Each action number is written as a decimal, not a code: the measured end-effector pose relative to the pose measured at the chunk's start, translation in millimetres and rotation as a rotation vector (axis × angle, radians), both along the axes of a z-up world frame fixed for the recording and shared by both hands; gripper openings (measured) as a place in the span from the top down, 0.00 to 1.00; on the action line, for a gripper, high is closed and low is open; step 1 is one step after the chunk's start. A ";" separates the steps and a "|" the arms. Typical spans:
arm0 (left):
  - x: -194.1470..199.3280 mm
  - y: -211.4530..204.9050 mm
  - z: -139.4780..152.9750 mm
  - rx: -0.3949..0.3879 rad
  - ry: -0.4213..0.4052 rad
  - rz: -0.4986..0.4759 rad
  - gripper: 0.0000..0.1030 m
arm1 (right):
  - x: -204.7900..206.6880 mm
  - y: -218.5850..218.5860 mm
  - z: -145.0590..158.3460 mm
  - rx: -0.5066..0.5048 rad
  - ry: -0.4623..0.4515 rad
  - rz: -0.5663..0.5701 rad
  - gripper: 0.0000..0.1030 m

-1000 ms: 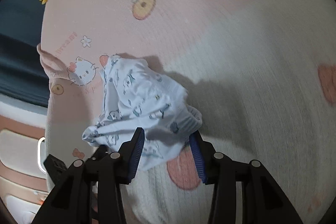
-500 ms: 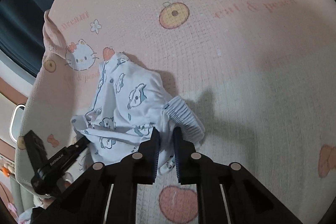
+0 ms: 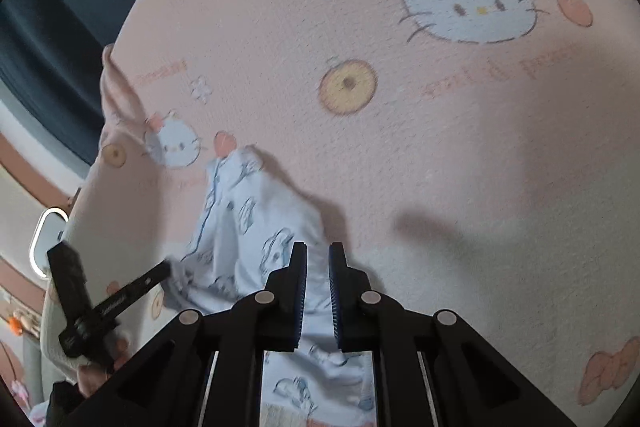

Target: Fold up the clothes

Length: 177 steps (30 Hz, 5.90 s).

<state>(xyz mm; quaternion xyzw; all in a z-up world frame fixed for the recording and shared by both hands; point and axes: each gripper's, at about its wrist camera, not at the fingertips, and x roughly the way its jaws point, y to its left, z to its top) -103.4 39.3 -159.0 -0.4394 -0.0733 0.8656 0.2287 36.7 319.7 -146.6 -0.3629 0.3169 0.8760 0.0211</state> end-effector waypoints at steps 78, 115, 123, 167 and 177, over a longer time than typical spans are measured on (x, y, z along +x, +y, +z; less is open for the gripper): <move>41.6 2.1 -44.3 0.050 -0.063 0.013 0.88 | -68.4 -64.2 -47.8 0.192 -0.166 0.266 0.93; 66.5 -26.2 15.2 0.151 0.036 0.035 0.89 | -19.0 -112.4 -17.7 0.042 -0.044 0.422 0.71; 73.5 -33.1 21.3 0.097 0.066 0.031 0.89 | -25.3 -108.2 -23.4 -0.069 -0.037 0.423 0.63; 120.3 -46.6 30.5 -0.083 -0.049 0.119 0.35 | 22.6 -122.8 -25.0 0.068 -0.081 0.335 0.60; 122.5 -12.3 21.4 -0.184 -0.022 0.026 0.35 | 51.9 -75.0 -6.6 0.126 -0.076 0.175 0.44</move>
